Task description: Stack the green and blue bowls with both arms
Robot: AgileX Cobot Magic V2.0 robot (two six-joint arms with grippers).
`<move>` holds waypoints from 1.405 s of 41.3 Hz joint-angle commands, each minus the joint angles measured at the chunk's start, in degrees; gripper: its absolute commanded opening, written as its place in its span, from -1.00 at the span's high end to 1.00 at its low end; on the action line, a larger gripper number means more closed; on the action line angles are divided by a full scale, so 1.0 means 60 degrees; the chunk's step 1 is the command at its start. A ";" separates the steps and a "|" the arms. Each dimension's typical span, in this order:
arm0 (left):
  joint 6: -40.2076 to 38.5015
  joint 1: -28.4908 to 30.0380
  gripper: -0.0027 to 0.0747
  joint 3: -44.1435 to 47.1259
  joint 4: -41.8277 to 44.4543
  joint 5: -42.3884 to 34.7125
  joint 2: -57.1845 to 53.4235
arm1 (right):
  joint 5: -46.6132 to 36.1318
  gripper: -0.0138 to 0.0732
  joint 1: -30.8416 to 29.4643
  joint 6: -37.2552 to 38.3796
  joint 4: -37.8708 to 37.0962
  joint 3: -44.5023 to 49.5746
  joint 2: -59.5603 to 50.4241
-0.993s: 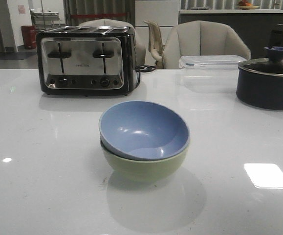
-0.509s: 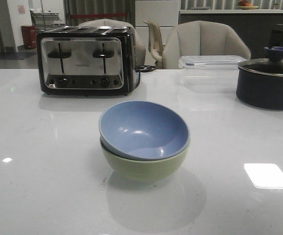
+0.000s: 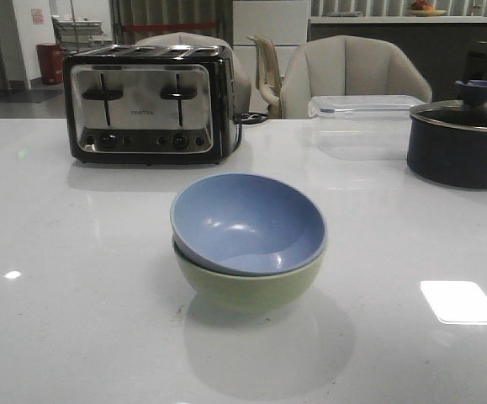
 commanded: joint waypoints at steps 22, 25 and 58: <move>-0.0028 -0.0033 0.68 0.0075 -0.0086 -0.0876 -0.0156 | -0.0544 0.58 -0.0036 -0.0031 -0.0038 -0.0247 -0.0430; -0.0028 -0.0033 0.68 0.0075 -0.0086 -0.0876 -0.0156 | -0.0665 0.58 -0.0347 -0.0030 -0.0198 -0.0201 -0.0907; -0.0028 -0.0033 0.68 0.0075 -0.0086 -0.0876 -0.0156 | -0.7675 0.58 -0.5249 -0.0030 -0.0198 0.7227 -0.7869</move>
